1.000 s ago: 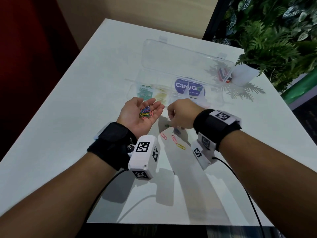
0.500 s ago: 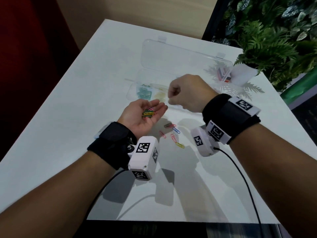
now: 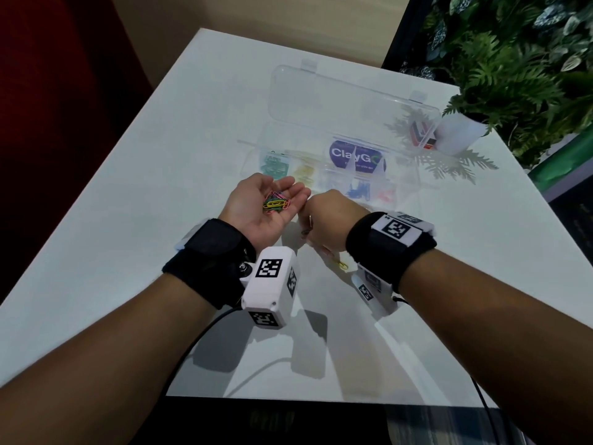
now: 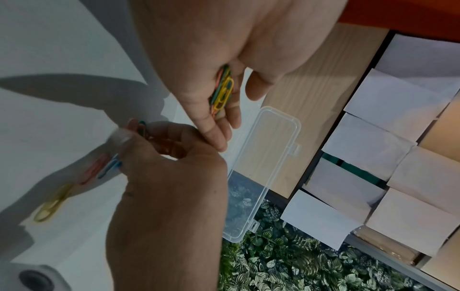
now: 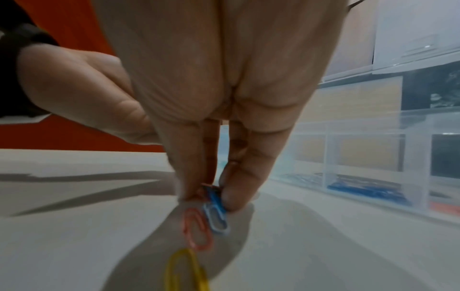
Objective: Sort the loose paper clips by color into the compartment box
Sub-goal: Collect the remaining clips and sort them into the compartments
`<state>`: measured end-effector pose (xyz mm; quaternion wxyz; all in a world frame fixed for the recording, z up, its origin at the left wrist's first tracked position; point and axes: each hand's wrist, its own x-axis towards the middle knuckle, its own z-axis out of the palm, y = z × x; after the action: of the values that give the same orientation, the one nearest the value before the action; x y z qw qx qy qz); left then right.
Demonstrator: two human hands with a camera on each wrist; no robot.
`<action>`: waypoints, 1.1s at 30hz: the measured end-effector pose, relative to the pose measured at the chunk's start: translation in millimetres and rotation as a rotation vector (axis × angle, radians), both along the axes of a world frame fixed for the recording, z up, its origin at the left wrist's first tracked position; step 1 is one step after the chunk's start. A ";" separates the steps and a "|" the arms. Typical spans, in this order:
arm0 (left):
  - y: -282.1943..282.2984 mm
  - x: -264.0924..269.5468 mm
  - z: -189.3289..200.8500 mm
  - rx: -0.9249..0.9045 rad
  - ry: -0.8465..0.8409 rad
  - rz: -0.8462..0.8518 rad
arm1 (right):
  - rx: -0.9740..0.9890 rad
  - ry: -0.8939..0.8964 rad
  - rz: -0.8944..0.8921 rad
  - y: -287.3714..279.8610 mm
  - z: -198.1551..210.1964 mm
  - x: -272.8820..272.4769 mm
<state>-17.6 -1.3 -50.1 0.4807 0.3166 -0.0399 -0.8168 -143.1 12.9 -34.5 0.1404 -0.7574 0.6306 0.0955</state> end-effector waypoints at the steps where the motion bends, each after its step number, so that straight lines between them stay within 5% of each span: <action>1: 0.2 0.5 0.2 -0.001 -0.007 0.002 | 0.006 0.005 -0.004 -2.0 -0.5 0.7; 17: 2.2 8.2 -9.2 0.018 -0.043 0.046 | 0.039 0.139 -0.014 -14.7 -11.5 10.3; 26: 10.0 -3.5 -7.7 0.027 -0.044 -0.056 | -0.118 -0.301 -0.049 -13.0 51.3 -3.3; 33: 11.6 -10.2 -8.0 0.032 -0.050 -0.044 | -0.150 -0.253 -0.038 -7.9 59.0 -15.0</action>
<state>-27.8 10.3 -58.1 0.4561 0.3436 -0.0456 -0.8196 -158.1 5.0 24.5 0.1635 -0.7597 0.6273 -0.0511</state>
